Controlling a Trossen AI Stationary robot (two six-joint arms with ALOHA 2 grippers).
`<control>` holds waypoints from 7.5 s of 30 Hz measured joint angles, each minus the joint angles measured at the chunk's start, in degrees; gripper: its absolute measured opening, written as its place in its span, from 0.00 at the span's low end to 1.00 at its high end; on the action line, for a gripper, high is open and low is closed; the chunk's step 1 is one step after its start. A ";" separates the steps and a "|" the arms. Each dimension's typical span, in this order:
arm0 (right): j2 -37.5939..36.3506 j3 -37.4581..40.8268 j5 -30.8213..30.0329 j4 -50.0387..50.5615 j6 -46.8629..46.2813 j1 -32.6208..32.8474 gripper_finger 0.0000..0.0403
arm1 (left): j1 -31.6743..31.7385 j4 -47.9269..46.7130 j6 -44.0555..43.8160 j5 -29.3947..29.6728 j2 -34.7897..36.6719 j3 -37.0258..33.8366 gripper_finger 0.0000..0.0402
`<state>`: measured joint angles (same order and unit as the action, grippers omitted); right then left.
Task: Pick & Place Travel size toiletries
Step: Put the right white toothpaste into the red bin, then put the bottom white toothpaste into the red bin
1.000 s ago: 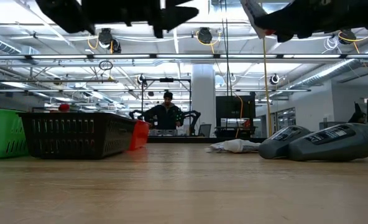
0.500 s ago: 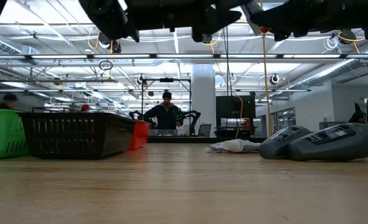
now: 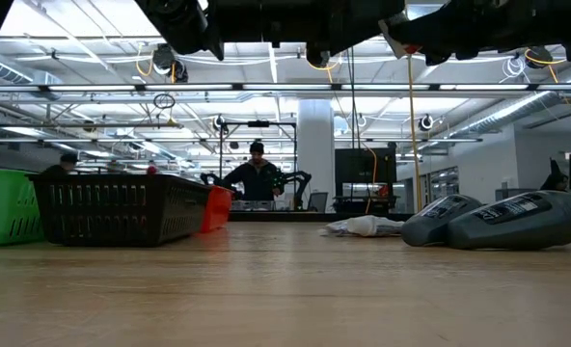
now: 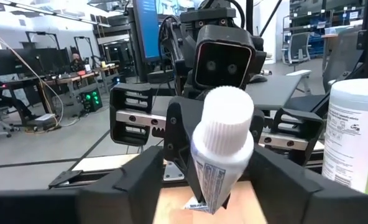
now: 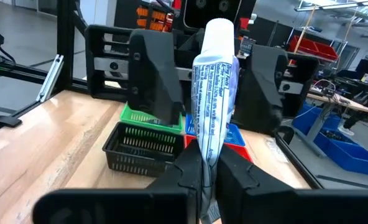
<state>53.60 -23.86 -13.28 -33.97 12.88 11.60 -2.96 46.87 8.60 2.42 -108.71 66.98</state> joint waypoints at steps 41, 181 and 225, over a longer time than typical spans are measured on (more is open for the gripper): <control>-16.21 0.02 -7.93 53.38 -30.26 0.02 0.57 | -0.26 -57.05 -20.22 19.67 31.97 -11.14 0.01; 34.14 -13.20 17.71 36.03 -16.97 -12.00 0.37 | 5.11 -36.46 -18.07 3.98 23.63 -14.71 0.61; 21.05 -13.05 17.60 15.75 -14.99 -13.07 0.06 | 3.23 -36.15 -14.76 1.90 23.04 -14.78 0.61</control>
<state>74.66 -36.91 4.32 -18.22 -2.11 -1.47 0.27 10.73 -6.17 4.31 -85.67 52.21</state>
